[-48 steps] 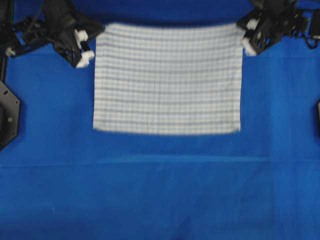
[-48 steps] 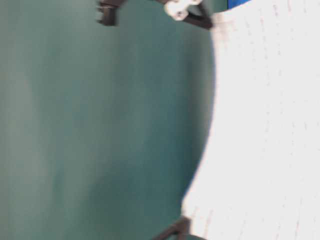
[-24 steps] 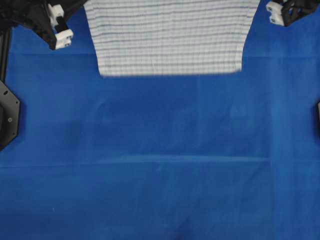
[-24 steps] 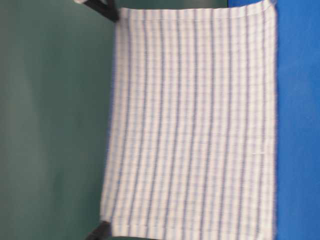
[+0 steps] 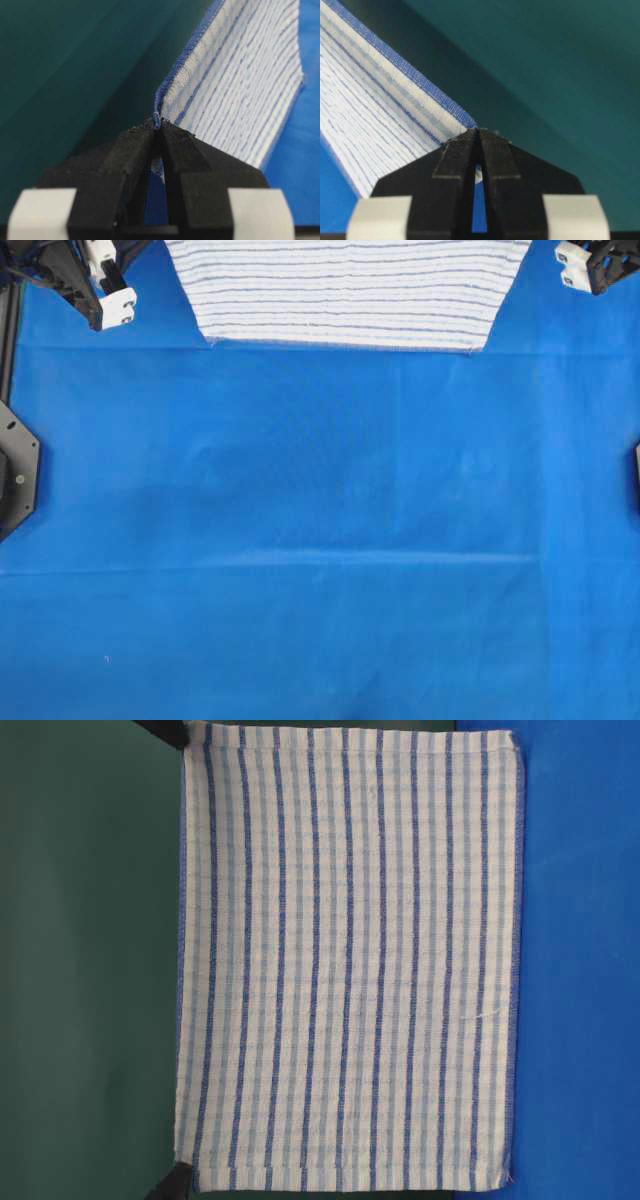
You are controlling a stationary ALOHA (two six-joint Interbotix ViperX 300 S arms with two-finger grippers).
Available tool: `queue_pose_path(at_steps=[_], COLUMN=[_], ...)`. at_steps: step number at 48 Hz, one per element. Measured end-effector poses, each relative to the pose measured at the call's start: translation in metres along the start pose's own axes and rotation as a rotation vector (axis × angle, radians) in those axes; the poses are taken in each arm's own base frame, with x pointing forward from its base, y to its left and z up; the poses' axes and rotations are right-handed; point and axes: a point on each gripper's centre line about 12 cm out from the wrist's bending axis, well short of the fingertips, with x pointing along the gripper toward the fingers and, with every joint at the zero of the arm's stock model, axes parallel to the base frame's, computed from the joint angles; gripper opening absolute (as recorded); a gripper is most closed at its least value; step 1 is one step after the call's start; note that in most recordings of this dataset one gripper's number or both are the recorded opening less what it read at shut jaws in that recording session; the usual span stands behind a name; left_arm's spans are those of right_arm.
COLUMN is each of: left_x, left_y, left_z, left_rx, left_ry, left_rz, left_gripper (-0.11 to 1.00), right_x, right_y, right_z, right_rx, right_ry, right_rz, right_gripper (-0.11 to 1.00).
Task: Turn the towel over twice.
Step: 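Swing the held edge over and lay it flat toward the near side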
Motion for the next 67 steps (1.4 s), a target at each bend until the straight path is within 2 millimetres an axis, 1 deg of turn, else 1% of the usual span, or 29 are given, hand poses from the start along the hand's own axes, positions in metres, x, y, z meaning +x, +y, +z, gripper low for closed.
queue_pose_path(at_steps=[7, 11, 13, 18, 22, 26, 31, 36, 41, 45, 47, 52, 59, 64, 67], left_x=[-0.001, -0.002, -0.003, -0.008, -0.013, -0.019, -0.025, -0.031, -0.039, -0.045, -0.049, -0.058, -0.067, -0.071, -0.072], left_y=[-0.006, -0.016, -0.024, -0.045, -0.063, -0.082, -0.101, -0.121, -0.143, -0.16, -0.173, -0.197, -0.229, -0.243, -0.249], left_z=[-0.001, -0.009, -0.017, -0.037, -0.056, -0.077, -0.1, -0.122, -0.14, -0.149, -0.154, -0.164, -0.176, -0.182, -0.184], left_rx=[0.003, -0.001, -0.002, -0.019, -0.023, -0.051, -0.106, -0.17, -0.197, -0.206, -0.204, -0.195, -0.186, -0.159, -0.147], left_ry=[0.014, 0.047, 0.075, 0.143, 0.194, 0.258, 0.343, 0.436, 0.507, 0.542, 0.557, 0.588, 0.643, 0.671, 0.679], left_rz=[-0.025, -0.062, -0.089, -0.164, -0.225, -0.289, -0.34, -0.387, -0.446, -0.494, -0.531, -0.599, -0.672, -0.703, -0.713], left_gripper=[0.04, 0.04, 0.04, 0.04, 0.04, 0.04, 0.04, 0.04, 0.04, 0.04, 0.04, 0.04, 0.04, 0.04, 0.04], right_x=[-0.001, -0.003, -0.004, -0.007, -0.01, -0.01, -0.01, -0.01, -0.013, -0.016, -0.019, -0.028, -0.041, -0.049, -0.052], right_y=[0.003, 0.012, 0.019, 0.041, 0.062, 0.082, 0.108, 0.133, 0.16, 0.178, 0.188, 0.208, 0.232, 0.248, 0.253], right_z=[-0.003, -0.008, -0.011, -0.032, -0.053, -0.078, -0.111, -0.137, -0.158, -0.176, -0.186, -0.203, -0.219, -0.227, -0.229], right_rx=[0.003, 0.009, 0.013, 0.031, 0.054, 0.075, 0.099, 0.118, 0.117, 0.117, 0.103, 0.096, 0.092, 0.07, 0.059], right_ry=[0.021, 0.058, 0.082, 0.169, 0.244, 0.325, 0.423, 0.5, 0.567, 0.626, 0.656, 0.706, 0.753, 0.765, 0.766], right_rz=[0.003, 0.019, 0.036, 0.098, 0.157, 0.207, 0.254, 0.293, 0.333, 0.344, 0.351, 0.361, 0.37, 0.384, 0.384], right_gripper=[0.03, 0.03, 0.03, 0.03, 0.03, 0.03, 0.03, 0.03, 0.03, 0.03, 0.03, 0.03, 0.03, 0.03, 0.03])
